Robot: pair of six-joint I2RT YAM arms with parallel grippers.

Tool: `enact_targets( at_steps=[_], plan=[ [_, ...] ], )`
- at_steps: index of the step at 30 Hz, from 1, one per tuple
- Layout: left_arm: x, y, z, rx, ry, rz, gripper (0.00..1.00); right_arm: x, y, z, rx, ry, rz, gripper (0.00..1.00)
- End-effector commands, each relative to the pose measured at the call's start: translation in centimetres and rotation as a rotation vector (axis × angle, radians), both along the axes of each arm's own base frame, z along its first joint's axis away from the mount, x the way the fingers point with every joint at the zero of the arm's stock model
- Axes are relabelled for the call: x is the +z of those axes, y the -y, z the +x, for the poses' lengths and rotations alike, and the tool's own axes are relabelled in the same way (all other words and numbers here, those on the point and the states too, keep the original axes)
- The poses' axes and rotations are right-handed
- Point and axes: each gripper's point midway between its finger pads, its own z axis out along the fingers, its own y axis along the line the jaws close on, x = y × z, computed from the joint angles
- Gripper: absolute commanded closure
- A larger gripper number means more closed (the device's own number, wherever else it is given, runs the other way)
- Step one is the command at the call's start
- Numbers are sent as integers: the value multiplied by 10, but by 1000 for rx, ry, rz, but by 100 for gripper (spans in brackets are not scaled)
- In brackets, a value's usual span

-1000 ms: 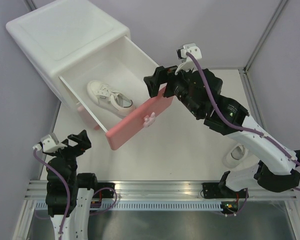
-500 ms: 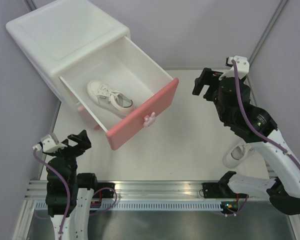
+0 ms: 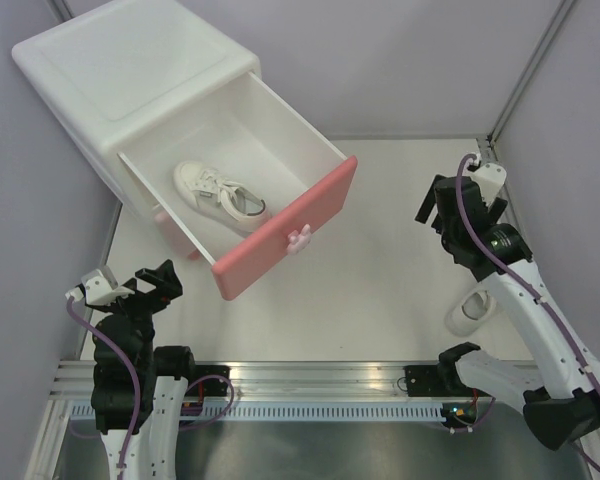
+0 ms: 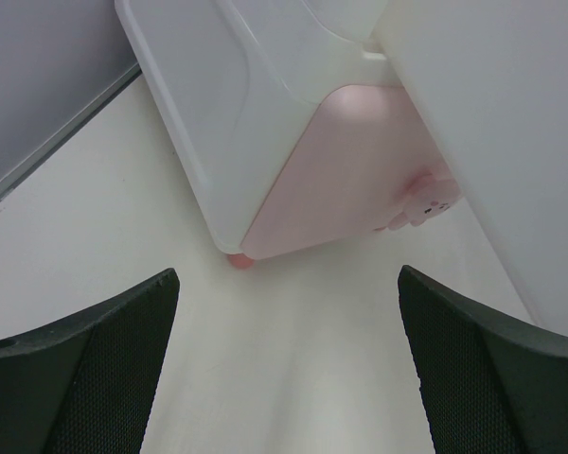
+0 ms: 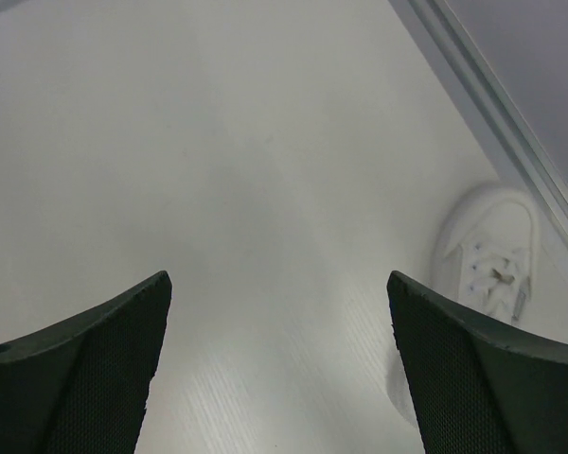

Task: Place and organize the shoes in the shoe cabinet

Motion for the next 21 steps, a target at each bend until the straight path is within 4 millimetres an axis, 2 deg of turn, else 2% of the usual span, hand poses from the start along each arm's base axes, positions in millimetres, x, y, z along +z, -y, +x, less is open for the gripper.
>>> enact_targets(
  at_steps=[1, 3, 5, 6, 8, 15, 21],
  plan=[
    [13, -2, -9, 10, 77, 19, 1, -36, 21, -10, -68, -79, 88, 2],
    [13, -2, -9, 10, 78, 19, 1, -62, 42, -18, -142, -127, 122, 2],
    [14, -2, -10, 10, 84, 21, 2, -78, 61, -27, -226, -153, 136, 2],
    [14, -3, -10, 11, 82, 21, 1, -91, 66, -35, -258, -191, 128, 2],
    [14, -2, -10, 8, 84, 20, 2, -102, 75, -43, -323, -207, 149, 2],
    [14, 2, -9, -18, 83, 19, 2, -150, 95, -79, -498, -321, 178, 2],
    [11, 3, -6, -24, 64, 21, 3, -180, 103, -88, -581, -339, 254, 2]
  ],
)
